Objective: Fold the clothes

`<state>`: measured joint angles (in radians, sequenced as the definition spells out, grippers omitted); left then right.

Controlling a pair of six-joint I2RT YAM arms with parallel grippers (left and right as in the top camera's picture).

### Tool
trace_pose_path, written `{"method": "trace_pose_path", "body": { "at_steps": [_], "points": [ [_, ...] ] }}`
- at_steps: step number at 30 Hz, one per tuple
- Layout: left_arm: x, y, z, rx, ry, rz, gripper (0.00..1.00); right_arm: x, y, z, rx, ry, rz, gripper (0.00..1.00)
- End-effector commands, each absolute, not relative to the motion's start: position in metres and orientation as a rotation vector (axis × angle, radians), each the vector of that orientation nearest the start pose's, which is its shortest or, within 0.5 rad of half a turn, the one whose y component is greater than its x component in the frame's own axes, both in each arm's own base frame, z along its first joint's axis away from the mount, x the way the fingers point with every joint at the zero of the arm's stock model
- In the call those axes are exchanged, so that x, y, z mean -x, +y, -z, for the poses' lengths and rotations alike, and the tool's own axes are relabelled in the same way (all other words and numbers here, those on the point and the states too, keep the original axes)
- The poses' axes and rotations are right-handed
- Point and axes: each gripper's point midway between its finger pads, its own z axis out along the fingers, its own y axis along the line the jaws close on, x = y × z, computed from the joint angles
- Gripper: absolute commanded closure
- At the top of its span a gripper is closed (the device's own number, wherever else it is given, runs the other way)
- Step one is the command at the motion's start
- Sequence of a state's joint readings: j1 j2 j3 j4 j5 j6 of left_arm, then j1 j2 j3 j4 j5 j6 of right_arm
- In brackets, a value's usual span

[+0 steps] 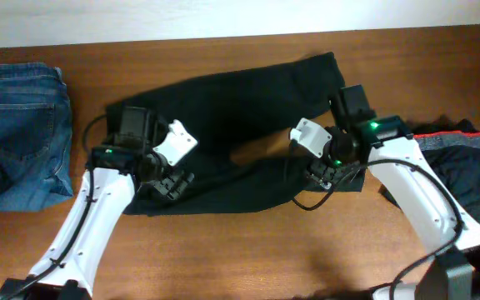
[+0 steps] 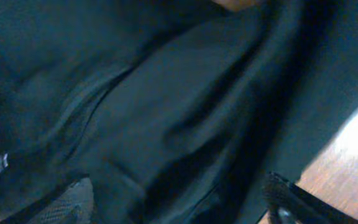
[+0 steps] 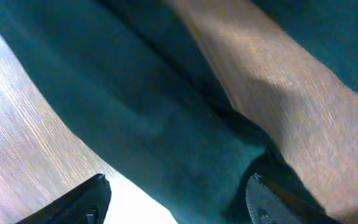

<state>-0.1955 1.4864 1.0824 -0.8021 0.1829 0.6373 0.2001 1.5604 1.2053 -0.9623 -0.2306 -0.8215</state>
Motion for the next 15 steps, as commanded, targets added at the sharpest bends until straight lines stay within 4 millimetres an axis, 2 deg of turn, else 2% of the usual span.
{"method": "trace_pose_path", "body": {
  "at_steps": [1,5,10,15],
  "points": [
    [-0.317,-0.102,-0.113,-1.645,2.188,-0.008,0.08,-0.317,0.107,-0.109,1.674,2.284,-0.163,0.30],
    [-0.316,-0.085,-0.109,-1.714,2.203,-0.131,0.08,-0.326,0.109,-0.108,1.711,2.217,-0.133,0.30],
    [-0.298,-0.082,-0.096,-1.766,2.278,-0.062,0.08,-0.336,0.112,-0.104,1.701,2.197,-0.128,0.29],
    [-0.270,-0.078,-0.074,-1.856,2.403,0.063,0.11,-0.326,0.119,-0.091,1.719,2.227,-0.241,0.29]
  ]
}}
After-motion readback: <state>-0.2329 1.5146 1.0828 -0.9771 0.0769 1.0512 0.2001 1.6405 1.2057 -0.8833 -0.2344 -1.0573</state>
